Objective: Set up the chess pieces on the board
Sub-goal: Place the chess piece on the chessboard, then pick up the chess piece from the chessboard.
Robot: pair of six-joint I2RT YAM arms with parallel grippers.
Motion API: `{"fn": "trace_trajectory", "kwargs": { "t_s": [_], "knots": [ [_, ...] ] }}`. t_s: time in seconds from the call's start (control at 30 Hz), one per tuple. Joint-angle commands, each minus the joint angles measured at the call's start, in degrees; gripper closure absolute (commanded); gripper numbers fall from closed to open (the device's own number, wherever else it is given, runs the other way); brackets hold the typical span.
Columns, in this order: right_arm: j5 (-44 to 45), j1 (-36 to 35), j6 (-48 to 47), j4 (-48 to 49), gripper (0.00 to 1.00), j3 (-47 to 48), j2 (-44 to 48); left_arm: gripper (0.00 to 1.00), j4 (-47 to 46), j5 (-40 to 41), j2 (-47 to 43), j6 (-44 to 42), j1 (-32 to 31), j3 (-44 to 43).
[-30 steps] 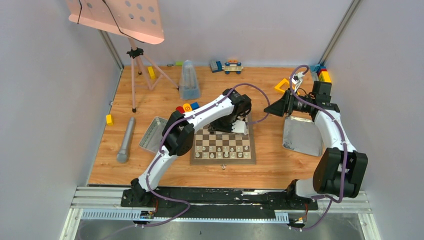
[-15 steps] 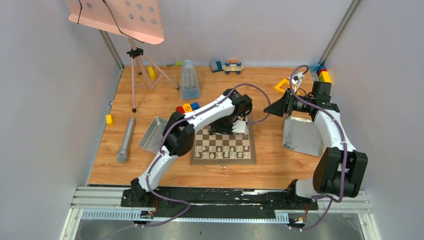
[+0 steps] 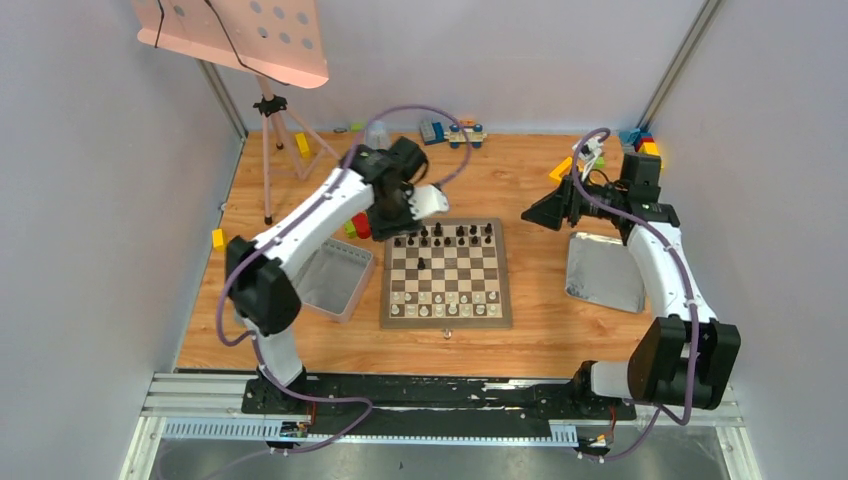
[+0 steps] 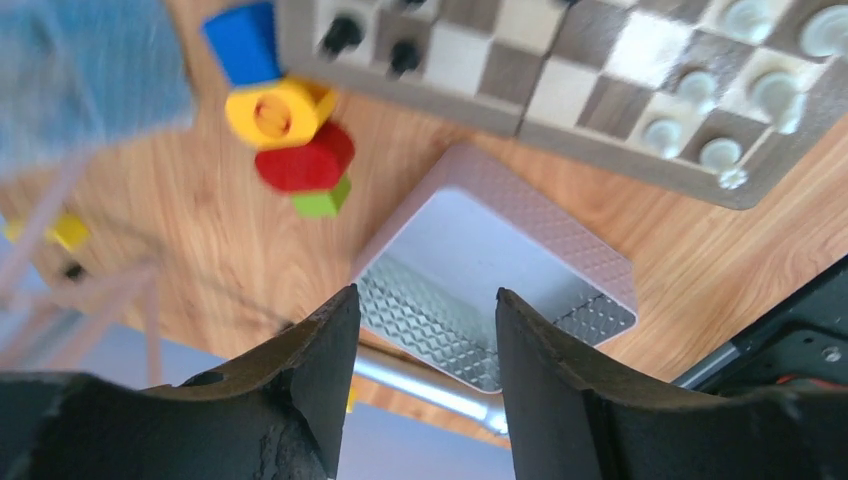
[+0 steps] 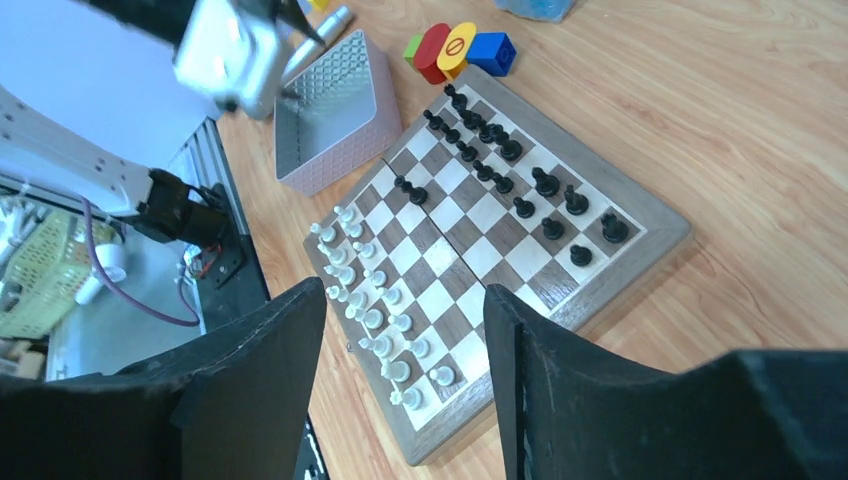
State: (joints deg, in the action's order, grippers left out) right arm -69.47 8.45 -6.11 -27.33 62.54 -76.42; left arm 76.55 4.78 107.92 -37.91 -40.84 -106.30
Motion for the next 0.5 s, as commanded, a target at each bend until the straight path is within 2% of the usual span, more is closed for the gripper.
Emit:
{"fn": "trace_trajectory", "kwargs": {
  "t_s": [0.0, 0.17, 0.3, 0.47],
  "knots": [
    [9.79, -9.18, -3.01, 0.32, 0.39, 3.07, 0.85, 0.38, -11.2, -4.18, -10.97, 6.59, 8.6, 9.8],
    [23.95, -25.84, -6.29, 0.38, 0.38, 6.63, -4.45, 0.3, -18.43, -8.06, -20.52, 12.41, 20.45, 17.63],
    [33.53, -36.11, -7.32, 0.3, 0.38, 11.45, -11.47, 0.21, -21.24, -12.58, -25.88, 15.53, 29.79, 22.26],
    [43.04, -45.44, -9.23, -1.02, 0.38, 17.14, -21.4, 0.15, -22.79, -15.27, -30.34, 16.73, 35.77, 24.72]
  ]
}}
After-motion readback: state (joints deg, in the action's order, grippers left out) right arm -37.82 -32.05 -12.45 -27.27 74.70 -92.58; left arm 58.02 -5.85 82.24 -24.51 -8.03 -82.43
